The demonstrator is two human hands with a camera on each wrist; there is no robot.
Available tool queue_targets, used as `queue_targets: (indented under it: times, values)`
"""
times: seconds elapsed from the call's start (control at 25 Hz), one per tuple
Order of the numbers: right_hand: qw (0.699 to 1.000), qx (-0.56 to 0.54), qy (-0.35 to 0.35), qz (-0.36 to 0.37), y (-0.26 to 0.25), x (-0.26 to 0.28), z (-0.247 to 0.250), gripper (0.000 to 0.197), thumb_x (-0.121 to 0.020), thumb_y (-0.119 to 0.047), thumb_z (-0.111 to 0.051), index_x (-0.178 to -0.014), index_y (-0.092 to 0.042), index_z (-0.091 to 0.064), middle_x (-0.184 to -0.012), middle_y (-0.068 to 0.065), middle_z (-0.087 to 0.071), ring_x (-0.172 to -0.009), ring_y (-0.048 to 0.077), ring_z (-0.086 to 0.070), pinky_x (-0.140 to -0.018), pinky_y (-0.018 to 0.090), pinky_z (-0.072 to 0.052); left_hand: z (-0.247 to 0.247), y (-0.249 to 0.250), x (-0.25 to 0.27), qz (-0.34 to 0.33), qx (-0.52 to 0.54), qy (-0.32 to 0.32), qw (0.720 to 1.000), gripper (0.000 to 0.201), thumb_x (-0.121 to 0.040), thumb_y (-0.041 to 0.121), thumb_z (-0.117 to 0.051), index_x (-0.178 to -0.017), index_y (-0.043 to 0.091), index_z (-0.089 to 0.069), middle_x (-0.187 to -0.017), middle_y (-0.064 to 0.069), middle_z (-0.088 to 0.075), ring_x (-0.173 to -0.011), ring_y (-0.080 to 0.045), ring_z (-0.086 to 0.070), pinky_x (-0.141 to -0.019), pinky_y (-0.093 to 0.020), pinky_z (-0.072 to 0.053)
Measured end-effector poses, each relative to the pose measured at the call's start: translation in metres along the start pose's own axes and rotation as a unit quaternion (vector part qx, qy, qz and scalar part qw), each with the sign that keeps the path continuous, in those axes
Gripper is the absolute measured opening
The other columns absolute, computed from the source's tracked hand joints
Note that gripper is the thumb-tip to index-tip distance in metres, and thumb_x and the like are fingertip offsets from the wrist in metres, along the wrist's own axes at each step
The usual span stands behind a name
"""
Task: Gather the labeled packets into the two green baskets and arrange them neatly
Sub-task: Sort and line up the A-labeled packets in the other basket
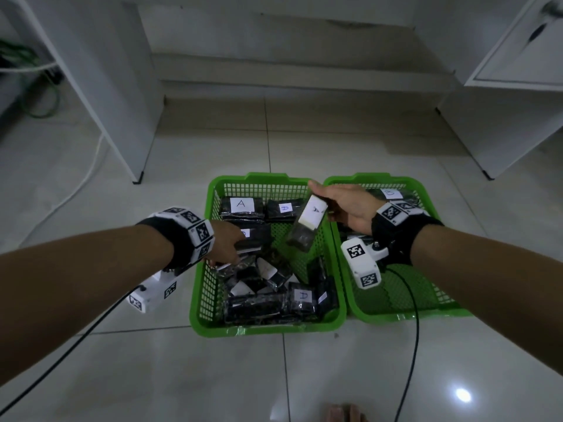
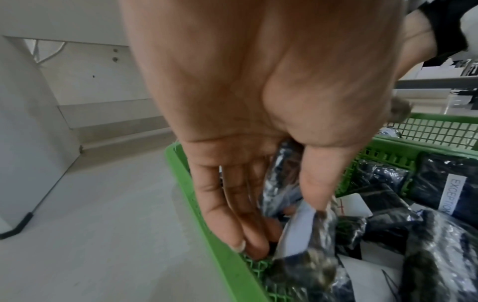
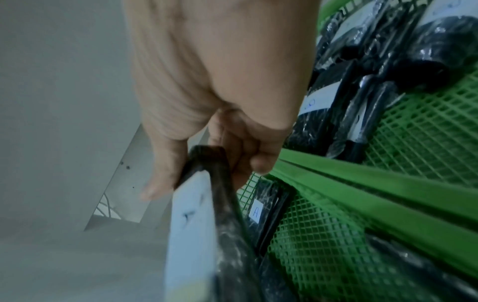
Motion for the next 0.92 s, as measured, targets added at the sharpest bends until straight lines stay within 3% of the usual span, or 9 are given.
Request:
queue_targets:
  times: [0.12, 0.2, 0.28, 0.4, 0.48, 0.56, 0.64, 0.76, 0.92]
  values:
    - [0.998, -0.06, 0.015, -0.023, 0.001, -0.008, -0.002, 0.037, -0.091, -0.049, -0.068, -0.104, -0.014, -0.071, -0.089, 0.005, -0.067, -0.083, 0.022, -0.064, -0.081, 0.042, -0.059, -0.004, -0.007, -0.001, 0.0, 0.038, -0.031, 0.999, 0.022, -0.094, 0.023, -0.055, -0.116, 0.017, -0.055, -0.101, -0.006, -0.069, -0.09, -0.025, -0.07, -0.08, -0.038, -0.06]
    - [0.997, -0.065, 0.011, -0.032, -0.002, -0.009, -0.009, 0.031, -0.1, -0.044, -0.058, -0.1, -0.016, -0.069, -0.083, 0.005, -0.06, -0.073, 0.02, -0.06, -0.071, 0.036, -0.058, -0.007, -0.008, 0.002, -0.001, 0.081, -0.059, 0.995, 0.012, -0.096, 0.016, -0.053, -0.106, 0.02, -0.056, -0.097, -0.005, -0.069, -0.083, -0.021, -0.069, -0.074, -0.036, -0.058]
    - [0.998, -0.045, -0.005, -0.052, -0.004, -0.006, -0.017, 0.028, -0.103, -0.038, -0.057, -0.1, -0.012, -0.066, -0.076, 0.006, -0.055, -0.063, 0.02, -0.057, -0.053, 0.028, -0.053, 0.005, -0.008, 0.003, -0.009, 0.089, -0.016, 0.996, 0.012, -0.098, 0.021, -0.052, -0.108, 0.017, -0.056, -0.101, -0.006, -0.065, -0.084, -0.019, -0.064, -0.073, -0.035, -0.053]
    - [0.997, 0.021, -0.047, -0.057, -0.007, -0.004, -0.035, 0.019, -0.089, -0.02, -0.075, -0.1, -0.01, -0.064, -0.071, 0.007, -0.06, -0.056, 0.019, -0.058, -0.049, 0.027, -0.051, 0.029, -0.014, -0.002, -0.024, 0.065, 0.106, 0.992, 0.031, -0.098, 0.035, -0.051, -0.121, 0.015, -0.046, -0.116, -0.006, -0.054, -0.103, -0.024, -0.056, -0.09, -0.037, -0.048]
    - [0.996, 0.08, -0.03, -0.028, -0.01, -0.008, -0.038, 0.03, -0.075, -0.001, -0.08, -0.102, -0.005, -0.067, -0.082, 0.012, -0.068, -0.062, 0.021, -0.063, -0.063, 0.034, -0.056, 0.034, -0.017, -0.009, -0.04, 0.071, 0.147, 0.986, 0.038, -0.097, 0.032, -0.053, -0.126, 0.012, -0.041, -0.121, -0.008, -0.047, -0.111, -0.027, -0.052, -0.096, -0.04, -0.045]
    - [0.985, 0.168, 0.005, 0.032, -0.018, -0.007, -0.038, 0.032, -0.07, 0.005, -0.079, -0.099, -0.004, -0.071, -0.088, 0.009, -0.07, -0.071, 0.021, -0.064, -0.074, 0.038, -0.058, 0.038, -0.013, -0.015, -0.064, 0.062, 0.182, 0.979, 0.052, -0.092, 0.031, -0.063, -0.134, 0.011, -0.039, -0.124, -0.006, -0.046, -0.115, -0.026, -0.051, -0.096, -0.039, -0.045]
    - [0.919, 0.365, -0.009, 0.149, -0.035, 0.0, -0.05, 0.036, -0.068, -0.01, -0.087, -0.101, -0.014, -0.072, -0.093, -0.005, -0.065, -0.084, 0.013, -0.062, -0.074, 0.029, -0.055, 0.044, -0.008, -0.02, -0.081, 0.07, 0.217, 0.97, 0.063, -0.084, 0.032, -0.074, -0.136, 0.013, -0.044, -0.125, -0.003, -0.05, -0.113, -0.022, -0.054, -0.094, -0.033, -0.046]
    - [0.765, 0.587, -0.081, 0.253, -0.035, 0.01, -0.085, 0.048, -0.061, -0.042, -0.093, -0.098, -0.025, -0.067, -0.093, -0.011, -0.057, -0.084, 0.007, -0.054, -0.066, 0.023, -0.036, 0.054, 0.002, -0.027, -0.09, 0.121, 0.273, 0.95, 0.065, -0.074, 0.028, -0.083, -0.13, 0.017, -0.054, -0.121, -0.001, -0.059, -0.11, -0.021, -0.058, -0.091, -0.03, -0.046]
    - [0.699, 0.648, -0.084, 0.291, -0.034, 0.006, -0.105, 0.028, -0.075, -0.033, -0.081, -0.083, -0.025, -0.055, -0.084, -0.004, -0.058, -0.077, 0.018, -0.061, -0.065, 0.027, -0.04, 0.053, 0.008, -0.038, -0.117, 0.167, 0.291, 0.935, 0.071, -0.068, 0.03, -0.088, -0.13, 0.017, -0.056, -0.12, -0.003, -0.061, -0.109, -0.021, -0.058, -0.088, -0.027, -0.043]
Point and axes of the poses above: each hand's wrist, its own x-axis away from the middle knuckle, its own z-axis out of the back of the hand, y = z × x, the point moved 8 cm from there along -x, towards the middle knuckle
